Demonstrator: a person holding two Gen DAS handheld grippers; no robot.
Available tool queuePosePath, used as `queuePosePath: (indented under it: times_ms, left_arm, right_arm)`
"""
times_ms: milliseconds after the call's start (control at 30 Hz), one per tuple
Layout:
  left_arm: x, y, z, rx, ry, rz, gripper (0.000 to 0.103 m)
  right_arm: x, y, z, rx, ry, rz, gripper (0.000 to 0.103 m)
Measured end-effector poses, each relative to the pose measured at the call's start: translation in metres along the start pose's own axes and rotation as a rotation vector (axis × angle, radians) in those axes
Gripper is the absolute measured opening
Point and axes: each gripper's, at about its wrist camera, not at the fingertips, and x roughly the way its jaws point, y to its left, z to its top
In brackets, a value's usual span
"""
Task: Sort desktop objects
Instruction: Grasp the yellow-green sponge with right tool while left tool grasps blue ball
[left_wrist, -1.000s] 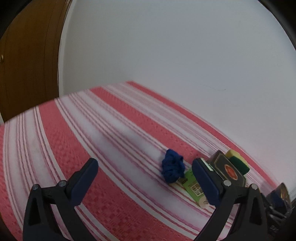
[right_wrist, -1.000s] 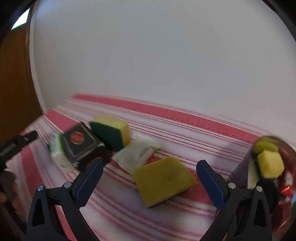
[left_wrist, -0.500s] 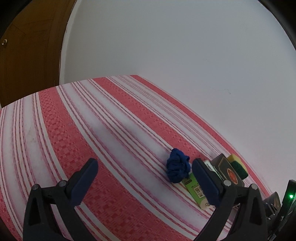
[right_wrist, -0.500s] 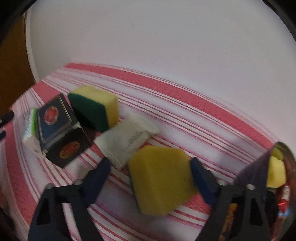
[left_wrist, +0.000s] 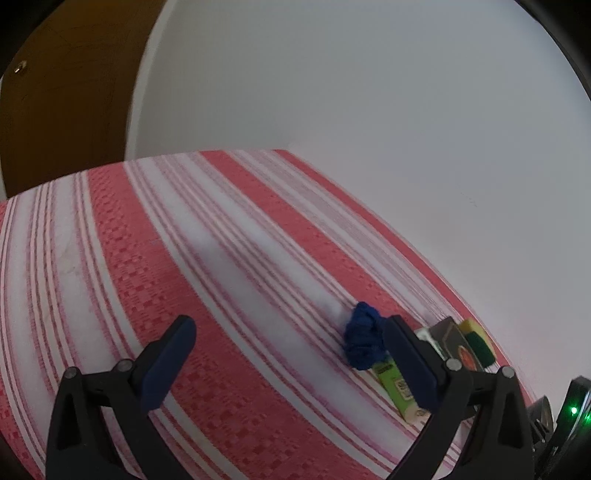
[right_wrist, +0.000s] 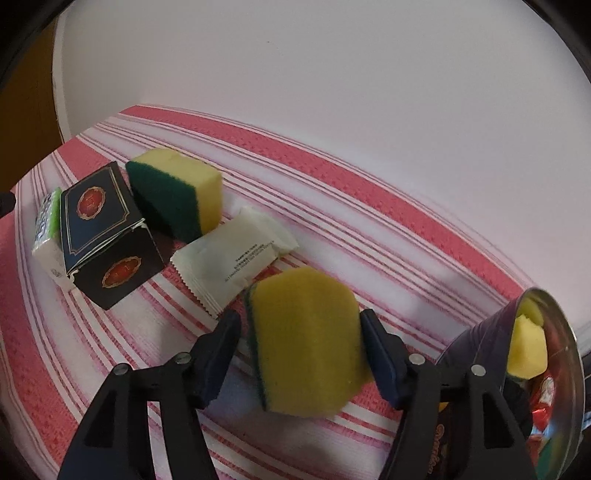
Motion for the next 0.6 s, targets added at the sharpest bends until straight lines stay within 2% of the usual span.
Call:
queuePosePath:
  times_ms: [33, 67, 100, 167, 267, 333, 400, 533, 600]
  left_arm:
    - [-0.001, -0.002, 0.000, 0.011, -0.003, -0.009, 0.102]
    - [-0.001, -0.004, 0.000, 0.019, -0.005, -0.014, 0.102]
    - [-0.001, -0.004, 0.000, 0.025, -0.005, -0.015, 0.102]
    - [0.000, -0.003, 0.002, 0.027, -0.009, -0.010, 0.102]
    - [0.002, -0.001, 0.003, 0.014, -0.003, -0.017, 0.102]
    - [0.007, -0.004, 0.002, 0.024, 0.029, -0.040, 0.102]
    - [0.011, -0.011, 0.000, 0.054, 0.060, -0.061, 0.101]
    - [0.026, -0.020, -0.001, 0.092, 0.129, -0.065, 0.097]
    - [0.037, -0.025, 0.001, 0.113, 0.160, -0.059, 0.096]
  right_arm:
    - [-0.002, -0.001, -0.001, -0.002, -0.002, -0.015, 0.046]
    - [-0.006, -0.002, -0.002, -0.004, -0.004, -0.032, 0.044]
    - [-0.010, -0.005, -0.003, 0.016, -0.007, 0.008, 0.043]
    - [-0.021, -0.014, -0.008, 0.102, -0.034, 0.110, 0.035]
    - [-0.044, -0.026, -0.020, 0.236, -0.128, 0.273, 0.035]
    - [-0.055, -0.032, -0.032, 0.318, -0.190, 0.420, 0.035]
    - [-0.062, -0.029, -0.044, 0.362, -0.244, 0.508, 0.035]
    - [-0.072, -0.008, -0.049, 0.292, -0.290, 0.480, 0.035]
    - [-0.079, -0.002, -0.052, 0.270, -0.305, 0.493, 0.035]
